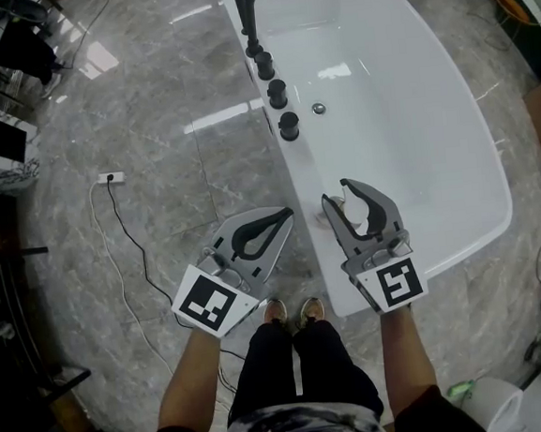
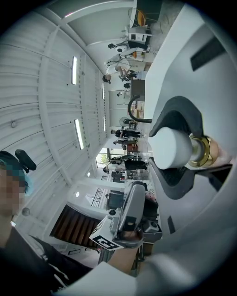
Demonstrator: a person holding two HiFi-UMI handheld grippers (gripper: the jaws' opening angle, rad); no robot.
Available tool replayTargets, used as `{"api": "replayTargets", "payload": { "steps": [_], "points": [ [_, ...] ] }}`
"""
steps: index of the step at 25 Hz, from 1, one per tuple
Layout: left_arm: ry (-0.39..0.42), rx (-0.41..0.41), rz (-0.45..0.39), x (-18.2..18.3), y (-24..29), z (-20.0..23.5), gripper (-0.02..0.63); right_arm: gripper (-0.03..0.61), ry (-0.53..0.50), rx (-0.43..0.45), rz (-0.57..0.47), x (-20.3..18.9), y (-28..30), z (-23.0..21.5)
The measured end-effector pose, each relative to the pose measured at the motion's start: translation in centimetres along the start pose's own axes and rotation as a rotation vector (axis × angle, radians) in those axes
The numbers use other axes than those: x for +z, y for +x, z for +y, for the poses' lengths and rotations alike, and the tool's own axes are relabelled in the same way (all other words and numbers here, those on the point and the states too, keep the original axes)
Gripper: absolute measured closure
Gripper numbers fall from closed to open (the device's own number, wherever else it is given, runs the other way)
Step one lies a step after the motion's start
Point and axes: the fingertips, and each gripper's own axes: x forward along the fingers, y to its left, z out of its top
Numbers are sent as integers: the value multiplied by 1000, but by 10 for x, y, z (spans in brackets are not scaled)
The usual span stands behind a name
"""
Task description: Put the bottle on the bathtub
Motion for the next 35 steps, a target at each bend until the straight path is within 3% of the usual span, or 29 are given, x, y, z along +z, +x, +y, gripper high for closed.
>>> {"api": "replayTargets", "payload": {
  "steps": [21, 27, 35],
  "points": [
    [1, 16, 1, -1, 2, 7, 601, 437, 25, 8, 7, -8, 9, 1],
    [2, 13, -5, 14, -2, 5, 601, 367, 37, 18, 4, 3, 7, 3],
    [11, -7, -16, 48, -14, -7, 600, 336, 10, 8, -12, 45, -5, 10]
  ]
}}
